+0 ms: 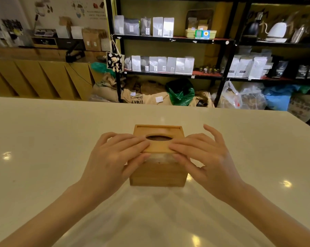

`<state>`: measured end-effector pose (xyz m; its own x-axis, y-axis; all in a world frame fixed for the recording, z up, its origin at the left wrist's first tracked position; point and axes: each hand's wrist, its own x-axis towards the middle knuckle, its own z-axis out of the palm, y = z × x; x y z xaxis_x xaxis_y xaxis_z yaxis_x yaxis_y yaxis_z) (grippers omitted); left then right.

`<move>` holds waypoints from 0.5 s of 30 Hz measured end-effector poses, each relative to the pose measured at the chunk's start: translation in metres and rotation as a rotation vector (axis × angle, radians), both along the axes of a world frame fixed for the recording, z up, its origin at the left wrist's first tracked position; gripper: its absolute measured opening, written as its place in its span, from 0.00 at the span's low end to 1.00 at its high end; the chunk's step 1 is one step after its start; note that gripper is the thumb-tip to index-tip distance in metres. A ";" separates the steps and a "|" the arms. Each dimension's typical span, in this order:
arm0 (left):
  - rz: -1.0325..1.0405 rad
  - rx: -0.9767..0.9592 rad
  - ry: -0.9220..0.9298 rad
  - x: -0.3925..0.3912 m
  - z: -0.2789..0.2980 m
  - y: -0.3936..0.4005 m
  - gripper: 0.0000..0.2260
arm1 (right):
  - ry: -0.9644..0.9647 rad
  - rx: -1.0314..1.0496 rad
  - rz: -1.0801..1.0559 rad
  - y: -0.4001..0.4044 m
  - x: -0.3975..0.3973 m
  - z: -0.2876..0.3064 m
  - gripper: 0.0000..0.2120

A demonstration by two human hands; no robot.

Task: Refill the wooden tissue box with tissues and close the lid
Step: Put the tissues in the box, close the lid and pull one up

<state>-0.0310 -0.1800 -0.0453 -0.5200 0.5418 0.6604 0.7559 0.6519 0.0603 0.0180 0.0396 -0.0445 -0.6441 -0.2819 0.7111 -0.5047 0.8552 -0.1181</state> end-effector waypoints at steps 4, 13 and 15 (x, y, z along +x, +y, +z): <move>0.011 -0.001 -0.021 0.003 -0.011 0.001 0.16 | -0.029 0.017 0.000 0.000 0.005 -0.009 0.10; 0.035 0.041 -0.102 0.001 -0.014 0.000 0.22 | -0.101 0.011 -0.003 0.001 0.003 -0.011 0.14; 0.081 -0.001 -0.196 -0.003 -0.009 0.001 0.30 | -0.253 0.007 -0.050 0.000 -0.001 -0.004 0.26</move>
